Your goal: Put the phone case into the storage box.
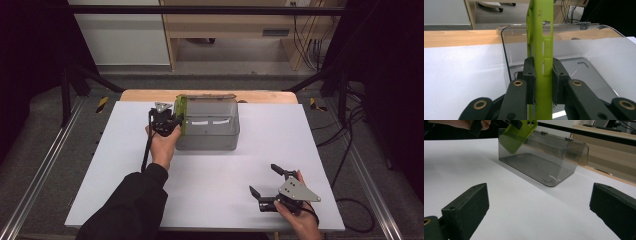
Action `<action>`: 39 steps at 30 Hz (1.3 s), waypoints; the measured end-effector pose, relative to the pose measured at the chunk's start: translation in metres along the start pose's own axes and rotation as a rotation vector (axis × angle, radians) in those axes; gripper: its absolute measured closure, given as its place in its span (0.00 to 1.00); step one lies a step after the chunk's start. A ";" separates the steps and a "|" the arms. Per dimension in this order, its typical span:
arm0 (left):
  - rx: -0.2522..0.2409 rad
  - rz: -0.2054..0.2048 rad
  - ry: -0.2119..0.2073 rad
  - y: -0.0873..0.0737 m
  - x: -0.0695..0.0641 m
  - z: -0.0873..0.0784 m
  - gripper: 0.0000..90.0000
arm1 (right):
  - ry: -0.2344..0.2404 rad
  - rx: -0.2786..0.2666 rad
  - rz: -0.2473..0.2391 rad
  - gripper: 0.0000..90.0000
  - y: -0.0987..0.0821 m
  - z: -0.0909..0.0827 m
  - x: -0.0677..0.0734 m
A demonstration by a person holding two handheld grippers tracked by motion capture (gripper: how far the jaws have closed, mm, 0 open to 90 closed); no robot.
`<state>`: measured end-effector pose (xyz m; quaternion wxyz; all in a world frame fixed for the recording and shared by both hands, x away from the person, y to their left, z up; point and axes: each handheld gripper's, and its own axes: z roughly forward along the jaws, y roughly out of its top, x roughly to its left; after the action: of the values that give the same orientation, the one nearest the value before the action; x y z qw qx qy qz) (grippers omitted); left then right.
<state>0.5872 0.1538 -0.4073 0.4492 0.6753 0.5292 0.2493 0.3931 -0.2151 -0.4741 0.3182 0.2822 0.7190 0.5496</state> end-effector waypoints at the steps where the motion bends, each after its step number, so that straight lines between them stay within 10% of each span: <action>1: 0.003 0.004 0.001 0.000 0.000 0.000 0.86 | 0.000 0.002 0.000 0.03 0.000 0.000 0.000; 39: 0.058 -0.045 -0.011 -0.007 -0.001 0.011 0.85 | -0.001 0.010 0.022 0.03 0.000 0.000 -0.001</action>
<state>0.5924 0.1490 -0.4183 0.4379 0.6775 0.5486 0.2199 0.3934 -0.2160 -0.4740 0.3112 0.2921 0.7185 0.5492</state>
